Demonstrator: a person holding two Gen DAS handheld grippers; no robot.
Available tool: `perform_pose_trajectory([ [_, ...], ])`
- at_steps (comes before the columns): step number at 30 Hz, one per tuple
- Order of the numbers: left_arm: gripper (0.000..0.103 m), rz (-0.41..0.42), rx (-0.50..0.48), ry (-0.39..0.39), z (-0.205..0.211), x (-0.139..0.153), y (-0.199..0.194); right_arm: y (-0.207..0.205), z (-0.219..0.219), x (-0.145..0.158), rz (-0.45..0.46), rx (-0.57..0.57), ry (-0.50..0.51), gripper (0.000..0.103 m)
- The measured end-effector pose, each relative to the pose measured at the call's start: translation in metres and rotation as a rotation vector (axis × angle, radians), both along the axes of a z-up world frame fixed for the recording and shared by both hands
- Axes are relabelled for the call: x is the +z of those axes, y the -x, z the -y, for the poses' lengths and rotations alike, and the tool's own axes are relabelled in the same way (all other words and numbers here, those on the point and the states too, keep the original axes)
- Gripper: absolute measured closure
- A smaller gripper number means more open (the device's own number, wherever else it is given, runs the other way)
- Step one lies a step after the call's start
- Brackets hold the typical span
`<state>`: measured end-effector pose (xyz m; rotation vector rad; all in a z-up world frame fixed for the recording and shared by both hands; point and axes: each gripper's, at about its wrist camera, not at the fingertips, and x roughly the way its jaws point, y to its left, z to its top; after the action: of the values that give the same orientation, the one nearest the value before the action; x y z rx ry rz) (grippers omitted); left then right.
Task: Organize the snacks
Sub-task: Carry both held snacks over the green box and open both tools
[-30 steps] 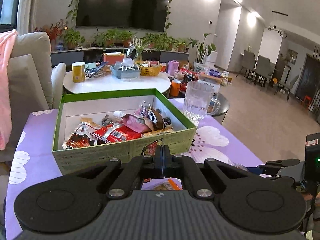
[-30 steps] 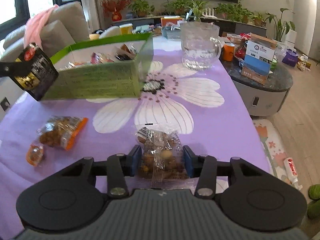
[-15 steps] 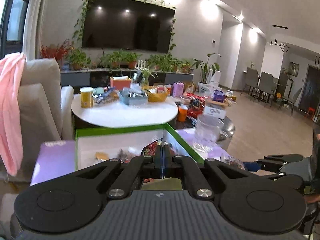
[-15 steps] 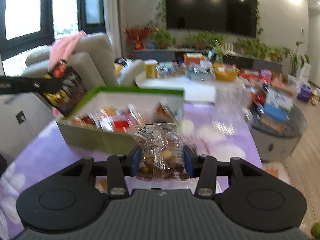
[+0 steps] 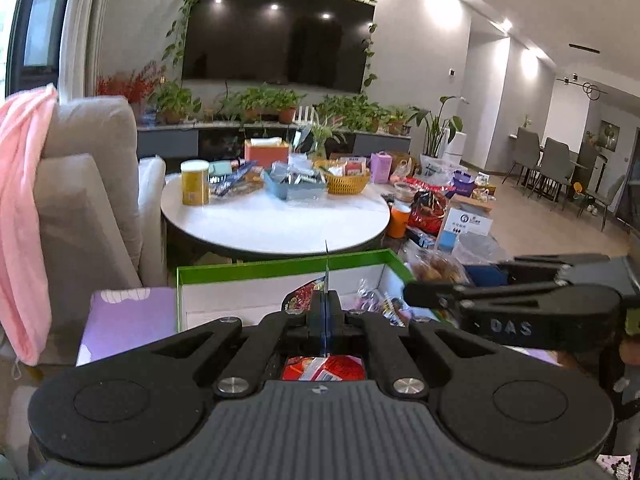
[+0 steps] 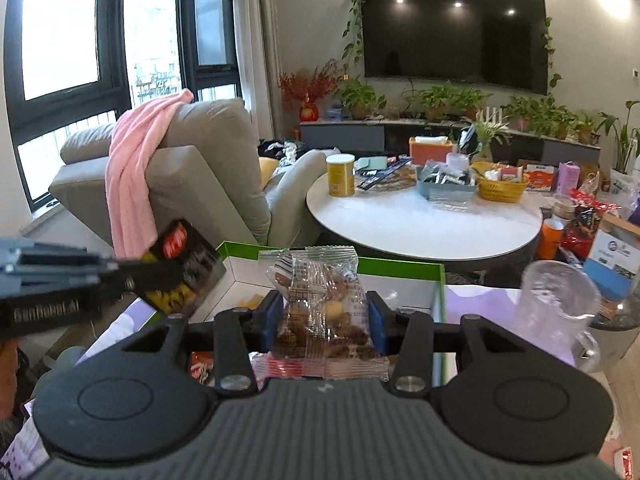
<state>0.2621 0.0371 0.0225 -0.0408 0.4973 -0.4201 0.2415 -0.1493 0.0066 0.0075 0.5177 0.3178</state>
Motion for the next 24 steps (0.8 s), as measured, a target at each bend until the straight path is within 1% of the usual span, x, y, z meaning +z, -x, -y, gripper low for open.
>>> perform_pose_trajectory([
  [4, 0.100, -0.032, 0.003, 0.012, -0.007, -0.012, -0.014, -0.014, -0.007, -0.009, -0.033, 0.008, 0.005, 0.055],
  [5, 0.093, -0.034, 0.006, 0.012, -0.008, -0.014, -0.016, -0.016, -0.008, -0.012, -0.038, 0.004, 0.004, 0.055],
  [6, 0.086, -0.038, 0.006, 0.012, -0.008, -0.015, -0.018, -0.019, -0.009, -0.014, -0.046, 0.000, 0.001, 0.053],
  [7, 0.071, -0.044, 0.013, 0.010, -0.009, -0.017, -0.019, -0.021, -0.010, -0.016, -0.056, -0.002, -0.004, 0.044],
  [8, 0.061, -0.041, 0.022, 0.005, -0.009, -0.018, -0.019, -0.022, -0.009, -0.017, -0.064, -0.008, -0.013, 0.041],
  [9, 0.059, -0.032, 0.029, -0.008, -0.008, -0.019, -0.018, -0.022, -0.008, -0.018, -0.064, -0.018, -0.024, 0.041],
  [13, 0.058, -0.014, 0.025, -0.054, -0.006, -0.018, -0.009, -0.014, -0.005, -0.014, -0.048, -0.045, -0.037, 0.041],
  [17, 0.058, -0.004, 0.017, -0.047, -0.009, -0.014, 0.007, 0.004, 0.002, -0.005, -0.024, -0.016, -0.048, 0.041],
  [20, 0.058, -0.016, 0.017, -0.040, -0.011, -0.013, 0.025, 0.019, 0.005, -0.001, -0.006, 0.006, -0.028, 0.041],
  [24, 0.058, -0.044, -0.012, -0.043, -0.009, -0.022, 0.059, 0.043, 0.013, -0.001, -0.006, -0.004, -0.004, 0.041],
])
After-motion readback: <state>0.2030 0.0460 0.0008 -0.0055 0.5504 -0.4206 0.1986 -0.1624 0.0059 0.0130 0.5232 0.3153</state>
